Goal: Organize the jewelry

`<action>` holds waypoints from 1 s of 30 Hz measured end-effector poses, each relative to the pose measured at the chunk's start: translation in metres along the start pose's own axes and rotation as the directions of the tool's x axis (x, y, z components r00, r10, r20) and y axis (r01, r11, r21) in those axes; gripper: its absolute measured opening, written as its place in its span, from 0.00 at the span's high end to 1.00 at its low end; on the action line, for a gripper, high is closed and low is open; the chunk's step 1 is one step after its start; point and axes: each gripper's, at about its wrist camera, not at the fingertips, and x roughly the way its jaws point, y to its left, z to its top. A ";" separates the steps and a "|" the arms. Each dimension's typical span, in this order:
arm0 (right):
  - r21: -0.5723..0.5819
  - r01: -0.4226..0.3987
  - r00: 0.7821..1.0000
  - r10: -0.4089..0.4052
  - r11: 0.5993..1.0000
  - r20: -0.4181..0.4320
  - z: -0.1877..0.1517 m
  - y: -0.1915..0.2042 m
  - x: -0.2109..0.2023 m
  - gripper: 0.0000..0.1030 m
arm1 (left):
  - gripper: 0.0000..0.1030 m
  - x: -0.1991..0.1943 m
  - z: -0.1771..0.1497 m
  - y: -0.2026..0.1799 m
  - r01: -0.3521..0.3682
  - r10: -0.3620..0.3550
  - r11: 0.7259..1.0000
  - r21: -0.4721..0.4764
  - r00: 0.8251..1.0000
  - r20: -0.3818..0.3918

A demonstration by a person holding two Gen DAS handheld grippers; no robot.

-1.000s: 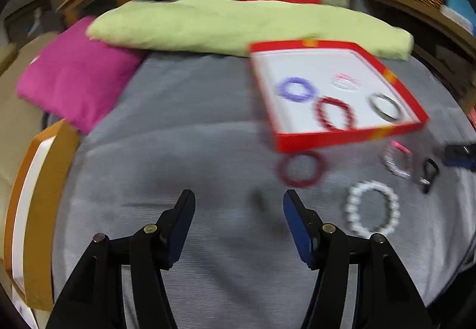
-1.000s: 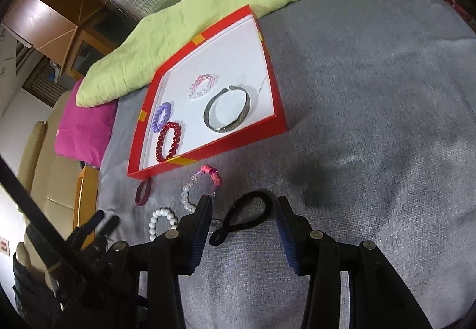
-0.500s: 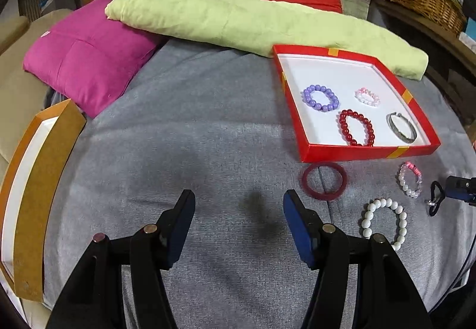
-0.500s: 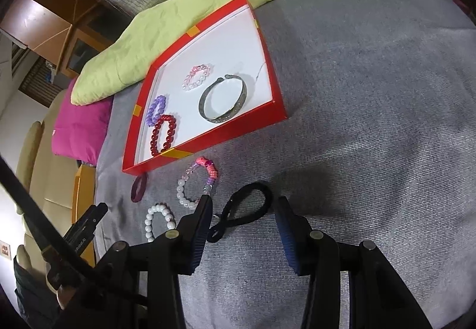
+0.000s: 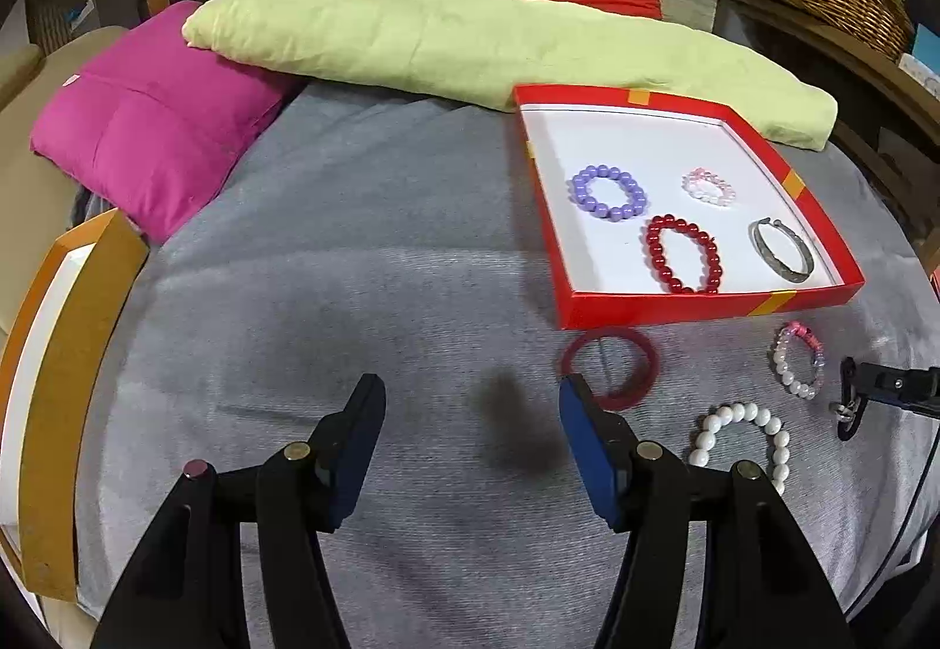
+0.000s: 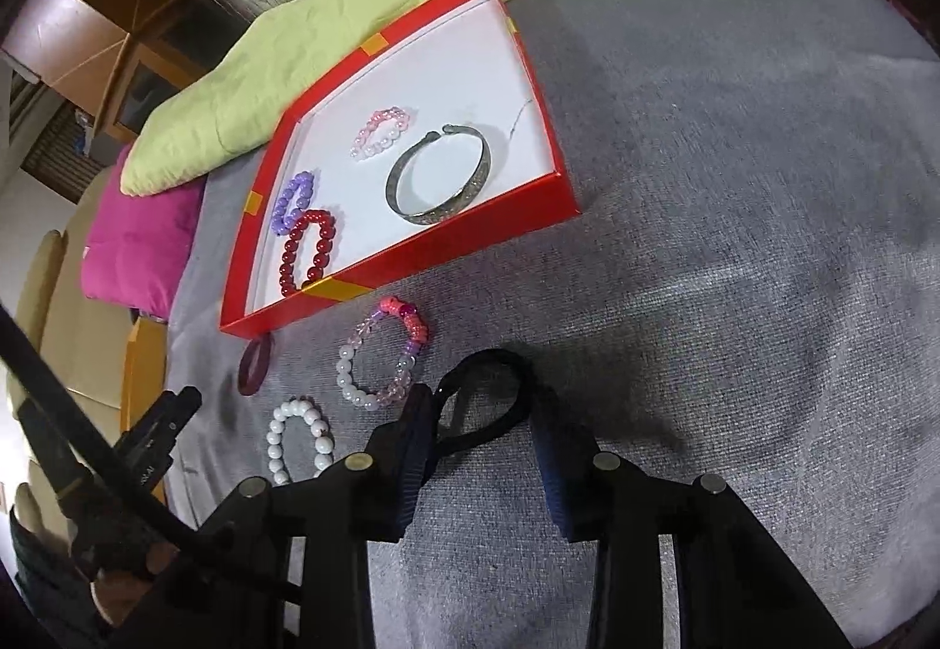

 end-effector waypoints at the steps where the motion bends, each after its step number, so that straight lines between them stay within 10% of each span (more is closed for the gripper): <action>1: -0.021 0.011 1.000 -0.011 1.000 0.009 -0.001 0.003 0.001 0.64 | 0.39 0.001 0.001 -0.002 0.005 -0.005 1.000 0.002 1.000 0.003; 8: -0.097 0.065 0.997 -0.061 0.993 0.042 -0.003 0.004 0.002 0.90 | 0.42 0.002 0.003 -0.014 0.047 -0.048 0.999 0.023 0.999 0.022; 17: -0.036 0.060 0.996 -0.057 0.998 0.071 0.010 -0.016 -0.013 0.91 | 0.45 0.022 0.009 -0.023 0.106 -0.105 0.994 0.022 0.994 -0.023; 23: 0.051 -0.040 0.999 0.040 0.998 -0.004 0.013 -0.024 -0.011 0.76 | 0.47 0.039 0.011 -0.029 0.121 -0.120 0.992 0.026 0.991 -0.055; 26: 0.044 -0.066 0.998 0.066 0.997 -0.004 0.011 -0.018 -0.013 0.56 | 0.68 0.046 0.010 -0.033 0.124 -0.121 0.991 0.041 0.990 -0.069; 30: -0.008 -0.067 0.998 0.067 0.998 -0.017 0.003 -0.002 -0.008 0.53 | 0.89 0.043 0.006 -0.038 0.119 -0.115 0.990 0.072 0.992 -0.058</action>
